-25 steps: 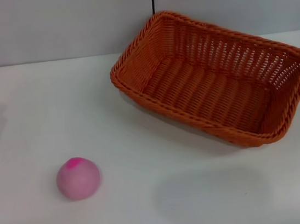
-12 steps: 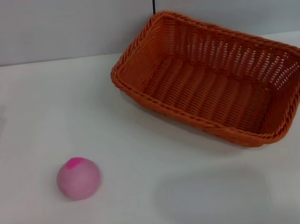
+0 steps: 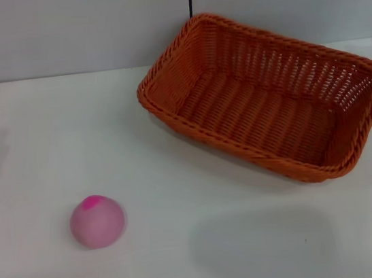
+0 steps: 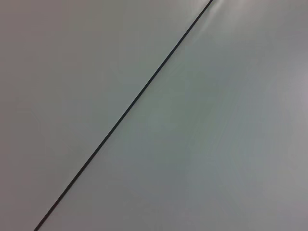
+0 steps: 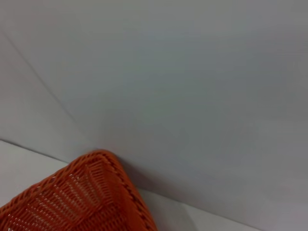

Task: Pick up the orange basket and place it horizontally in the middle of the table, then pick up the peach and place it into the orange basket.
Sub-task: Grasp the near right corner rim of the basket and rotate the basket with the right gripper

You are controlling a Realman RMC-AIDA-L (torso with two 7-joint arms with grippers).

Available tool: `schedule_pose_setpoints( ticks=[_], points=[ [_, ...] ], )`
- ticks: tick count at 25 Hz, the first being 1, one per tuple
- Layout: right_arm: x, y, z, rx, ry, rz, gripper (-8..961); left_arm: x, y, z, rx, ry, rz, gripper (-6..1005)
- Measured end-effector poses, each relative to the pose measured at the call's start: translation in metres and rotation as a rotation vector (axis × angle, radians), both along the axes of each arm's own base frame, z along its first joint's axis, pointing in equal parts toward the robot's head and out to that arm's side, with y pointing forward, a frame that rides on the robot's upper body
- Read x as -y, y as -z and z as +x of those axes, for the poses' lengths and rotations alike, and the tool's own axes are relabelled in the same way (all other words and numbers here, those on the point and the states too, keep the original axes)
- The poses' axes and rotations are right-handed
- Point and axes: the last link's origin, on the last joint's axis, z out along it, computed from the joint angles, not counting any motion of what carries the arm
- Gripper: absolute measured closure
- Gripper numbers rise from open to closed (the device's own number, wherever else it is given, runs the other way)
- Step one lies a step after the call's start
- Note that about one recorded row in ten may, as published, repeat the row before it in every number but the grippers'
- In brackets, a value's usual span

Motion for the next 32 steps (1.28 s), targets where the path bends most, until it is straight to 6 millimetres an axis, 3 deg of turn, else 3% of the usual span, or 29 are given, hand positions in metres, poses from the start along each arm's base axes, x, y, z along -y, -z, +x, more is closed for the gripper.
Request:
schedule_pose_setpoints(
  ticks=[3, 8, 16, 32],
  points=[
    [-0.003, 0.004, -0.004, 0.008, -0.007, -0.010, 336, 0.000, 0.000, 0.000, -0.001, 0.001, 0.000, 234],
    [-0.004, 0.012, -0.005, 0.019, -0.005, -0.029, 180, -0.001, 0.001, -0.001, 0.000, -0.013, -0.004, 233],
    [0.000, 0.039, -0.003, 0.085, 0.010, -0.150, 181, -0.003, 0.002, -0.001, -0.001, -0.017, -0.006, 234],
    [0.000, 0.081, 0.000, 0.161, 0.007, -0.220, 183, -0.002, 0.004, 0.000, 0.000, -0.012, -0.015, 234]
  ],
)
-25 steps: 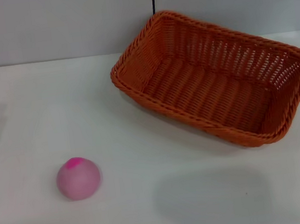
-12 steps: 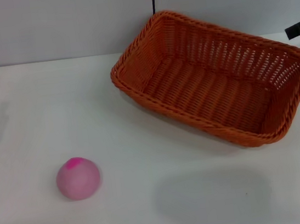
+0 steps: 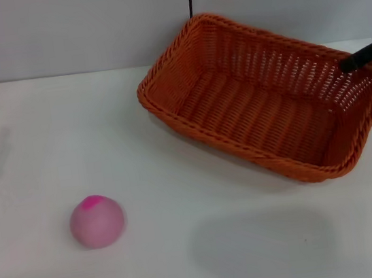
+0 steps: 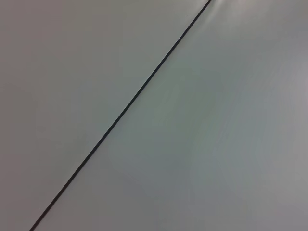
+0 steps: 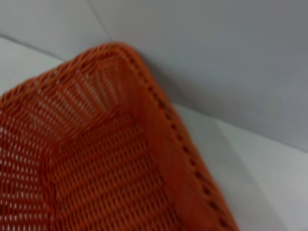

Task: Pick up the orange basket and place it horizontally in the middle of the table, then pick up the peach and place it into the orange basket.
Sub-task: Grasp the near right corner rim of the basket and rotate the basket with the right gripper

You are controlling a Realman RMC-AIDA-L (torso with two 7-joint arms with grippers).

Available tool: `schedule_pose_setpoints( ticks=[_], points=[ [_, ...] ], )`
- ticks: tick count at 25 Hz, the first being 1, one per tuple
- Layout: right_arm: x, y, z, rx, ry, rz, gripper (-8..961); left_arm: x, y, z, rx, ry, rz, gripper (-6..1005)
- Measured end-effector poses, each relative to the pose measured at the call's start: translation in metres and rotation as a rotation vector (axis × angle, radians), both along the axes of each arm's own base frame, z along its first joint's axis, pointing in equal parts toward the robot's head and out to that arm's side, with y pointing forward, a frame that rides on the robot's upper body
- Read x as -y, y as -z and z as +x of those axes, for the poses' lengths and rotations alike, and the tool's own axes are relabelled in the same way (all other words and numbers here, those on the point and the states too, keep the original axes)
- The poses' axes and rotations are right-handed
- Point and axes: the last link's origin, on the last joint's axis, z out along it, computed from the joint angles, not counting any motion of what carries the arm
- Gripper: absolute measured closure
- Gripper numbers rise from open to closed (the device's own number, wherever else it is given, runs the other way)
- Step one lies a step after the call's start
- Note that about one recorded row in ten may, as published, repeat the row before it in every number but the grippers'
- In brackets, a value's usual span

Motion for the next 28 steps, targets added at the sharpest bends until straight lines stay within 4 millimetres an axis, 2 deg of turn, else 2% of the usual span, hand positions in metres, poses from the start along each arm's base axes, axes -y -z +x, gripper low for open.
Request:
schedule_pose_setpoints(
  ticks=[5, 12, 14, 28],
  points=[
    [0.002, 0.015, -0.001, 0.053, -0.001, -0.048, 184, 0.000, 0.000, 0.000, 0.001, 0.003, 0.000, 234],
    [-0.001, 0.024, 0.003, 0.147, 0.012, -0.032, 185, 0.001, 0.000, 0.000, 0.002, 0.001, 0.000, 233],
    [-0.001, 0.025, 0.002, 0.148, 0.008, -0.033, 359, 0.002, 0.000, 0.000, 0.002, 0.000, 0.000, 233],
    [-0.001, 0.022, -0.001, 0.144, -0.014, -0.015, 694, 0.002, 0.000, -0.001, 0.002, -0.005, -0.001, 233]
  ],
)
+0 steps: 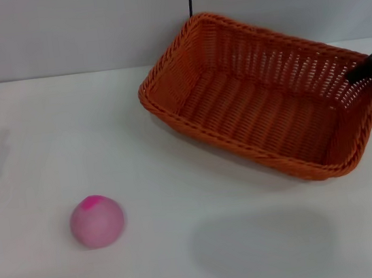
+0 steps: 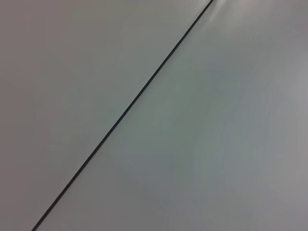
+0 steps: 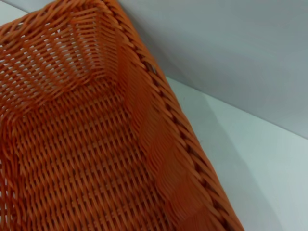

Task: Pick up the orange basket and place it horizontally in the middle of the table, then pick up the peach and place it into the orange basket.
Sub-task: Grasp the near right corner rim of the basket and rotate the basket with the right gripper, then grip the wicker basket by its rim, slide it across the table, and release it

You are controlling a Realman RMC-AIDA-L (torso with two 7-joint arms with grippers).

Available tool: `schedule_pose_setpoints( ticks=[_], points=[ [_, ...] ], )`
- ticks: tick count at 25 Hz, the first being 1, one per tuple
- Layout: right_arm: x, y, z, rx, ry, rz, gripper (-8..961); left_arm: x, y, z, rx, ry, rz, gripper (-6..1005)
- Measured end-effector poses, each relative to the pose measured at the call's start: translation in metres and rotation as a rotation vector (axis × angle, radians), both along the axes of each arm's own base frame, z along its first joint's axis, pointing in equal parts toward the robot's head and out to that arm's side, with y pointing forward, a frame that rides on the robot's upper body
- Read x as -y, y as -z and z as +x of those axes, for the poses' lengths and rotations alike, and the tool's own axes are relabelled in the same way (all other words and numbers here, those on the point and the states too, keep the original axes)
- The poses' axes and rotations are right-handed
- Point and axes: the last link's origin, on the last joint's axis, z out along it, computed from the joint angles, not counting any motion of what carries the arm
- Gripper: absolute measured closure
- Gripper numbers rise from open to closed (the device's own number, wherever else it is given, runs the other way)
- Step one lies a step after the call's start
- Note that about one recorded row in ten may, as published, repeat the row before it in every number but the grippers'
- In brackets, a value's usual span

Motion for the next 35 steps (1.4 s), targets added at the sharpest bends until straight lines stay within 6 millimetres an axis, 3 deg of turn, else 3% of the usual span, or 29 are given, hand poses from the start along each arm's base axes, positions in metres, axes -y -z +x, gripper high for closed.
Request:
schedule_pose_setpoints(
  ticks=[2, 27, 35],
  points=[
    [0.000, -0.002, 0.000, 0.002, -0.005, 0.005, 752, 0.000, 0.000, 0.000, 0.000, 0.000, 0.000, 233],
    [0.030, -0.065, -0.050, -0.217, -0.312, 0.052, 791, 0.000, 0.000, -0.001, 0.005, -0.003, -0.003, 234],
    [0.030, -0.062, -0.065, -0.173, -0.487, -0.030, 792, -0.001, 0.000, 0.001, 0.032, 0.009, -0.018, 234]
  ],
)
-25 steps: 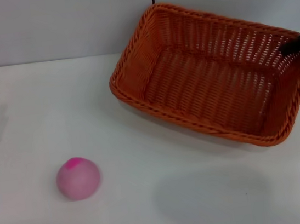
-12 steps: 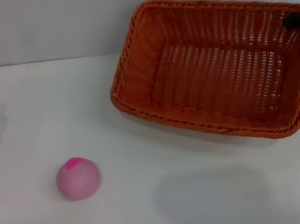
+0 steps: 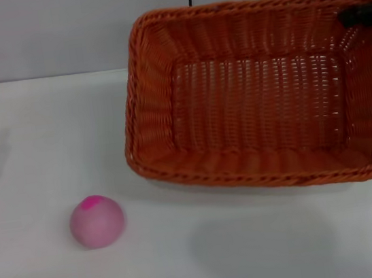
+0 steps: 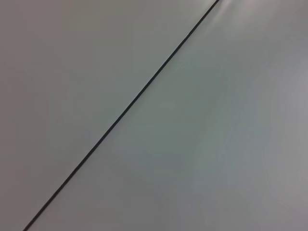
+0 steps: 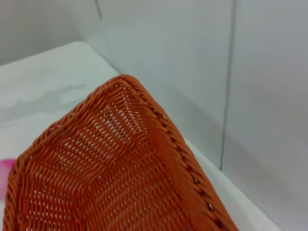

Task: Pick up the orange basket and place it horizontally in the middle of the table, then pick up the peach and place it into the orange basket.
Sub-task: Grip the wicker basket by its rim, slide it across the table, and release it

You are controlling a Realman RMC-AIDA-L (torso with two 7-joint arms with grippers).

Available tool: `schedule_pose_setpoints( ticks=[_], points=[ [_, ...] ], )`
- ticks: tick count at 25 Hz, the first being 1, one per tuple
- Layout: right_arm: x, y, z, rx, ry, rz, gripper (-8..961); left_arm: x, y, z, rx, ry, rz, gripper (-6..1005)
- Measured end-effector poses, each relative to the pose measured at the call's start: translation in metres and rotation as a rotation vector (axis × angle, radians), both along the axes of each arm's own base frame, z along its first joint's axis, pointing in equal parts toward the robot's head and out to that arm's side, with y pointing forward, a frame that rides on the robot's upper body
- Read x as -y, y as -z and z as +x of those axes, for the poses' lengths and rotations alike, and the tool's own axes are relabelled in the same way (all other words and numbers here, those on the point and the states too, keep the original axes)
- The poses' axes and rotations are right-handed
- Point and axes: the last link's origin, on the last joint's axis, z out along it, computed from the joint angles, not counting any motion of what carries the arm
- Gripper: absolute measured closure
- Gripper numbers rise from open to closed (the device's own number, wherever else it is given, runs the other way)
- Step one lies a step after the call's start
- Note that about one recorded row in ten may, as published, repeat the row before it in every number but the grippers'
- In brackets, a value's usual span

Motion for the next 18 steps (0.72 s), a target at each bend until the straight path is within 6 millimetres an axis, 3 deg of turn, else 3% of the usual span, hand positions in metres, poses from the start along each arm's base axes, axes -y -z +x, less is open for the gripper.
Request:
schedule_pose_setpoints(
  ticks=[10, 18],
  points=[
    [-0.023, 0.015, -0.008, 0.080, -0.140, -0.007, 793, -0.003, 0.003, 0.004, 0.051, 0.034, -0.050, 234],
    [-0.042, 0.049, 0.001, 0.056, -0.149, 0.018, 794, 0.000, 0.006, 0.003, 0.066, 0.029, -0.059, 233]
  ],
)
